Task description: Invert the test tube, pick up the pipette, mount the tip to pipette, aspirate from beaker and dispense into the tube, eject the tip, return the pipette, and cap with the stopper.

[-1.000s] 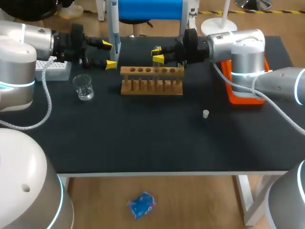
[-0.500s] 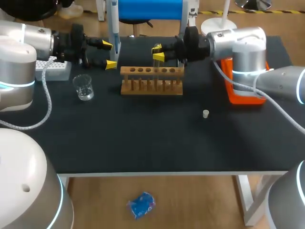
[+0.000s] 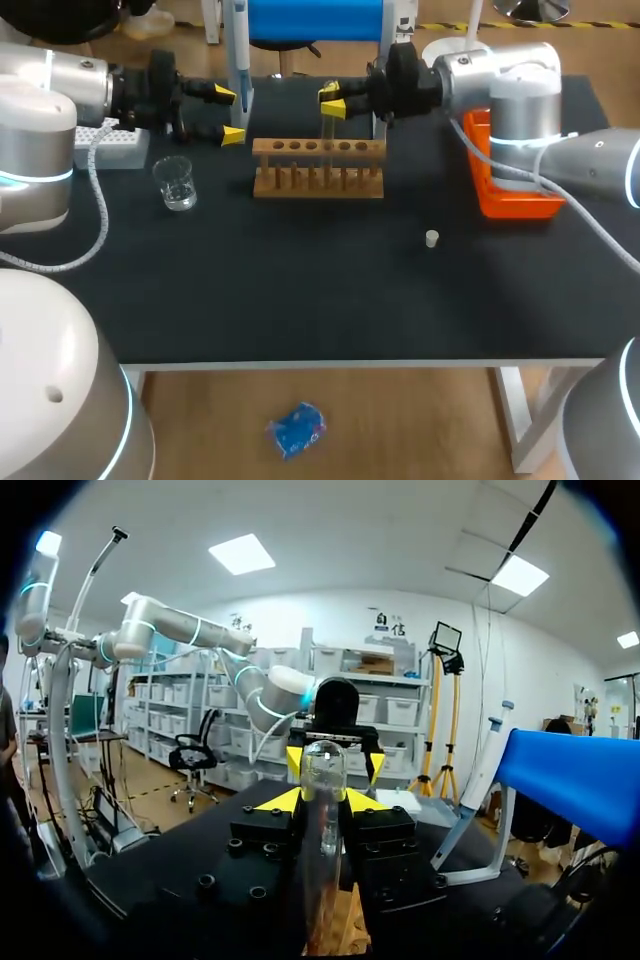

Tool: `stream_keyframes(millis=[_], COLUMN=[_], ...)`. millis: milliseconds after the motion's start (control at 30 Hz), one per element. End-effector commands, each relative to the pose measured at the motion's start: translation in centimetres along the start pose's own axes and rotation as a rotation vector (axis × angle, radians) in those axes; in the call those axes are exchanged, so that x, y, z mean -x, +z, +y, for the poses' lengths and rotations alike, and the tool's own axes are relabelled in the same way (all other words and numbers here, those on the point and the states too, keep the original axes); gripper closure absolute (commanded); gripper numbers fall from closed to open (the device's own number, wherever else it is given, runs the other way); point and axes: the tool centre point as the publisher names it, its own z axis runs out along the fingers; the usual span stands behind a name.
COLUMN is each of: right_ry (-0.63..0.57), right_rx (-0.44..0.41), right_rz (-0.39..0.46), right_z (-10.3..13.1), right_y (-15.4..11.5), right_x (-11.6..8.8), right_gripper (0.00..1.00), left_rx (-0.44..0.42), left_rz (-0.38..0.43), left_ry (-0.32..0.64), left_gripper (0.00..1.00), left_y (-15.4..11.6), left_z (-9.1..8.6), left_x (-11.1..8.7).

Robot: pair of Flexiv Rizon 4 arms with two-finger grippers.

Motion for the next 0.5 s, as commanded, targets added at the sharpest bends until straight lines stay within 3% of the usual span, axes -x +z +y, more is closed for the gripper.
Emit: stream_keyframes(millis=[33, 500], right_ry=[-0.003, -0.011], right_rx=[-0.005, 0.018], right_rz=[0.002, 0.0], right_z=[0.6, 3.1], right_y=[-0.1, 0.1], right_x=[0.0, -0.5], right_gripper=[1.0, 1.0], left_rx=[0.0, 0.0], left_rz=[0.0, 0.0], left_ry=[0.001, 0.001], left_gripper=[0.0, 0.0], left_y=[0.0, 0.0], left_z=[0.1, 0.1], left_x=[0.0, 0.0])
